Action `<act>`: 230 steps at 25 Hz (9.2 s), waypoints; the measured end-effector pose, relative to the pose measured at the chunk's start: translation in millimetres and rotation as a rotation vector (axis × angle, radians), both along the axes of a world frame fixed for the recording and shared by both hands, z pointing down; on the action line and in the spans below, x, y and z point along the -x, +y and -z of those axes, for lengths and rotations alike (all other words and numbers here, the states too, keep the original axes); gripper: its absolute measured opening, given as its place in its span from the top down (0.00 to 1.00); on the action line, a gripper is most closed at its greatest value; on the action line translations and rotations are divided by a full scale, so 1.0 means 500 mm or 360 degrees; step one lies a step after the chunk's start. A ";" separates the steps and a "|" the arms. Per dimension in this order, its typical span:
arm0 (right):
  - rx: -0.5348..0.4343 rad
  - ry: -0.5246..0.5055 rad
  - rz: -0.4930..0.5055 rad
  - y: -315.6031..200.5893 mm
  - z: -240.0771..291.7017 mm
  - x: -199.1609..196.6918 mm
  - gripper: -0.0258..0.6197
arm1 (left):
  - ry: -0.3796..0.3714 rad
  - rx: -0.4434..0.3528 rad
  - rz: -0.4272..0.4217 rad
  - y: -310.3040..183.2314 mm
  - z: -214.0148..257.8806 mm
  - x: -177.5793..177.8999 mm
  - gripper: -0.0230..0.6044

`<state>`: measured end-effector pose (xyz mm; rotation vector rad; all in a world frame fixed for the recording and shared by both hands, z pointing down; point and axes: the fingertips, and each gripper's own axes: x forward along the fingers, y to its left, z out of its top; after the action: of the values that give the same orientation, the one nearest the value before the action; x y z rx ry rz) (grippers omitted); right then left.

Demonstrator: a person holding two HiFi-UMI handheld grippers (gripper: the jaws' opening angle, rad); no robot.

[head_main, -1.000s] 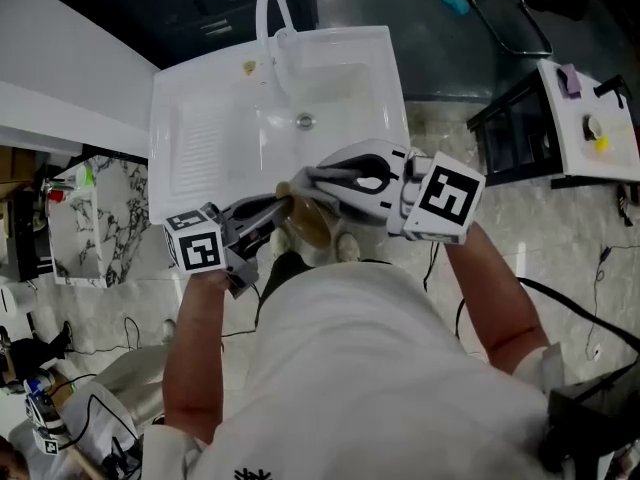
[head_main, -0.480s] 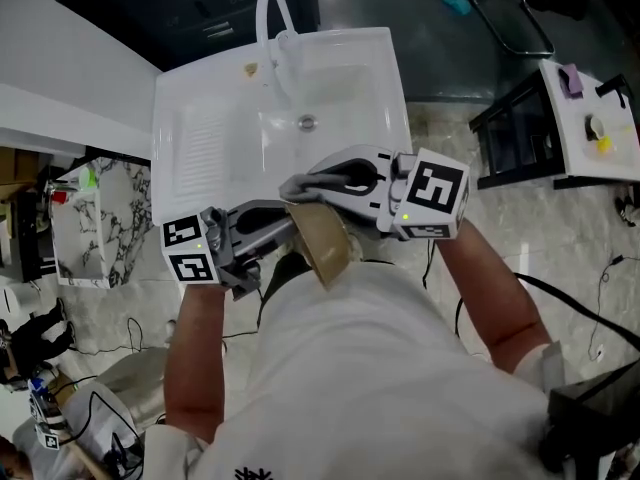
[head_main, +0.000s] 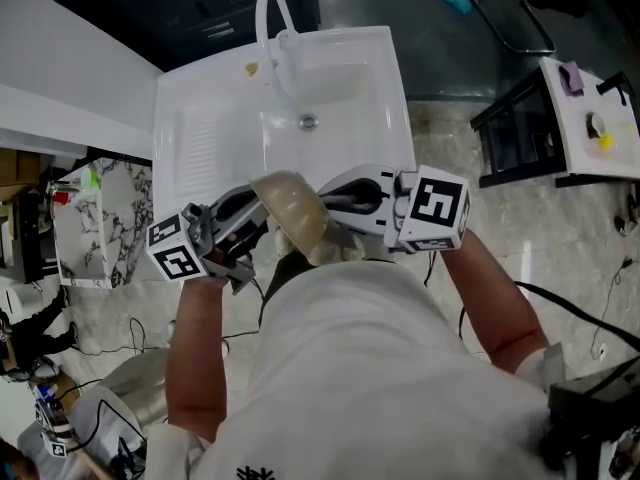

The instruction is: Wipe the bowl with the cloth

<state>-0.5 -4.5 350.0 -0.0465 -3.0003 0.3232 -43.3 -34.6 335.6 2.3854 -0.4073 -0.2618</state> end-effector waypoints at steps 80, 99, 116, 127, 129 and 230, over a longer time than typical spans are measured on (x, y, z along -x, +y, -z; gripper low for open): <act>0.0058 -0.0506 -0.0023 -0.021 0.159 -0.062 0.91 | 0.0325 0.0130 -0.0253 0.049 -0.015 -0.047 0.93; 0.0089 -0.0432 0.0135 0.031 0.134 -0.060 0.91 | 0.0435 0.0140 -0.0195 0.039 -0.001 -0.023 0.93; 0.0049 -0.0429 -0.0005 0.001 0.139 -0.055 0.91 | 0.0439 0.0161 -0.0286 0.069 0.001 -0.049 0.93; 0.0102 -0.0478 0.0132 0.038 0.140 -0.060 0.91 | 0.0457 0.0165 -0.0183 0.044 -0.005 -0.016 0.93; 0.0109 -0.0533 0.0141 0.042 0.152 -0.067 0.91 | 0.0445 0.0187 -0.0171 0.042 -0.016 -0.014 0.93; 0.0354 -0.0264 -0.0440 -0.187 0.052 0.219 0.91 | 0.0290 0.0246 -0.0517 -0.073 -0.032 0.182 0.93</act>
<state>-109.8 -98.3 324.0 0.3402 -3.1180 0.7137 -134.6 -71.1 351.7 2.2107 0.0447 -0.2834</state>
